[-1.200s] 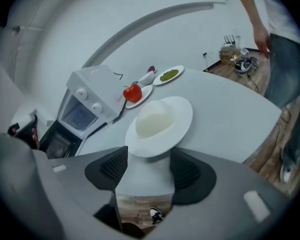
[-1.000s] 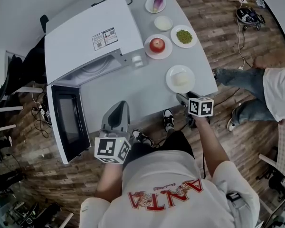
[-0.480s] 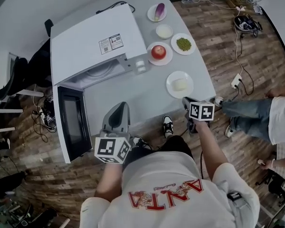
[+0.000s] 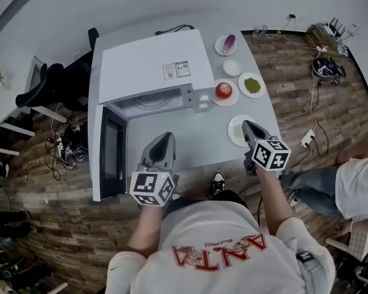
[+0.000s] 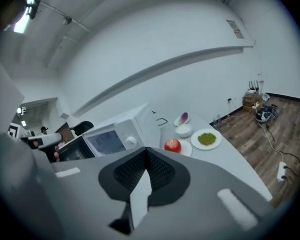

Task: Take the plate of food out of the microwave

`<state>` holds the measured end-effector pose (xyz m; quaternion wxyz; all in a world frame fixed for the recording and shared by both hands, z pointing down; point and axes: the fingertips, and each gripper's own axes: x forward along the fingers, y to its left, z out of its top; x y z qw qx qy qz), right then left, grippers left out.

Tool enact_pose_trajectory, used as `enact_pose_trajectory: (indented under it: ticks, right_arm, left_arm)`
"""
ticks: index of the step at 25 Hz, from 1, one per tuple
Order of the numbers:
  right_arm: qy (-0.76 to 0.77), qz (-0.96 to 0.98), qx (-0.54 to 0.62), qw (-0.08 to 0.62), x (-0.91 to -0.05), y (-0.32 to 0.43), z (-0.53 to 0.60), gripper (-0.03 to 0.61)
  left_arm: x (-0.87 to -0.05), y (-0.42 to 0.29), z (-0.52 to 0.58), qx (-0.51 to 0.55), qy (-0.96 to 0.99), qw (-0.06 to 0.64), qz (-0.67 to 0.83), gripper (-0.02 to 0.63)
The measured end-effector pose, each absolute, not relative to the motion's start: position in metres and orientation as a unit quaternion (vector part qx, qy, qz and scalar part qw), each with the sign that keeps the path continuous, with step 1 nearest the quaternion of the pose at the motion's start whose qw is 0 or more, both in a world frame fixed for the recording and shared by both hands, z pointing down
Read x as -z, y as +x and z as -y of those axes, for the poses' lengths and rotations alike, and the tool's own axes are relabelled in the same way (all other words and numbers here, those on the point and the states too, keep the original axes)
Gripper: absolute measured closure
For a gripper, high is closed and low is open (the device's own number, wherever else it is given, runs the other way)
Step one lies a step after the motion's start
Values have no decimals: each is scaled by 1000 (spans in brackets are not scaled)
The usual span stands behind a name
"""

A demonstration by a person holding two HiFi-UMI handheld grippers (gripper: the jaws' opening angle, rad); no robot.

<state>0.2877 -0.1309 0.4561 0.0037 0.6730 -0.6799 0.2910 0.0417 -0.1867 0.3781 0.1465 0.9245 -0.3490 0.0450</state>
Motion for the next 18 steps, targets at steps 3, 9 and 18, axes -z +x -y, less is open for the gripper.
enact_pose_trajectory:
  ticks: [3, 9, 18]
  right_arm:
    - [652, 713, -257, -26, -409, 270, 148, 577]
    - [629, 757, -173, -48, -329, 239, 161, 577]
    - [609, 790, -69, -33, -267, 201, 165, 577]
  left_arm:
    - [-367, 33, 191, -41, 923, 136, 358, 604]
    - [-335, 13, 194, -27, 919, 99, 380, 604]
    - [-302, -15, 200, -10, 909, 74, 410, 604]
